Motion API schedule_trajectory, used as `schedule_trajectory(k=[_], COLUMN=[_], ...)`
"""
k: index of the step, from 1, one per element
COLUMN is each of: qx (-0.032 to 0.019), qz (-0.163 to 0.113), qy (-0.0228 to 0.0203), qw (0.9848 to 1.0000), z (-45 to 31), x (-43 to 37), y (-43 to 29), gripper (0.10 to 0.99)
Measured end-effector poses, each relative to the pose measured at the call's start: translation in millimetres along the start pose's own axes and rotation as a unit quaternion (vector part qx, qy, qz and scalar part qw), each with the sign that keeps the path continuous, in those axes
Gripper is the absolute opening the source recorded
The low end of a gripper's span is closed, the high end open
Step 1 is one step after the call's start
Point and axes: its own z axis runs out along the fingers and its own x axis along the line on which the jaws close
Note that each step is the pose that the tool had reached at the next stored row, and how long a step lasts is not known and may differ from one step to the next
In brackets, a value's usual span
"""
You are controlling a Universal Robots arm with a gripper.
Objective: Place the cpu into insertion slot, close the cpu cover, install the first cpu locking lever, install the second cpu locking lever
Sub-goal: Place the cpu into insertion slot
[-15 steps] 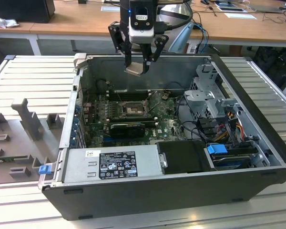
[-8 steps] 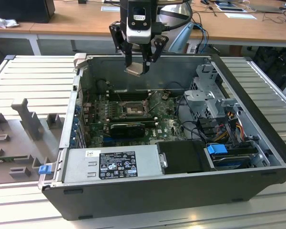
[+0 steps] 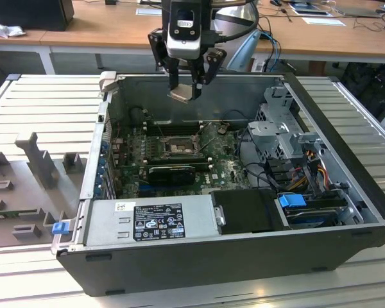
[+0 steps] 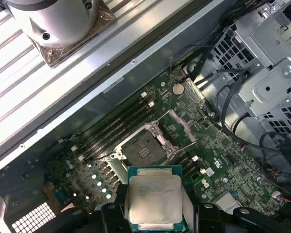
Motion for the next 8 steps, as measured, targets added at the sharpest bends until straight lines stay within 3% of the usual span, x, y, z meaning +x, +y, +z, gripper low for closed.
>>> schedule_trajectory(k=[8], qx=[-0.0004], qz=[0.028], qy=[-0.0023], qw=[0.9996], z=[0.2], x=[0.0], y=[0.0], gripper=[0.529])
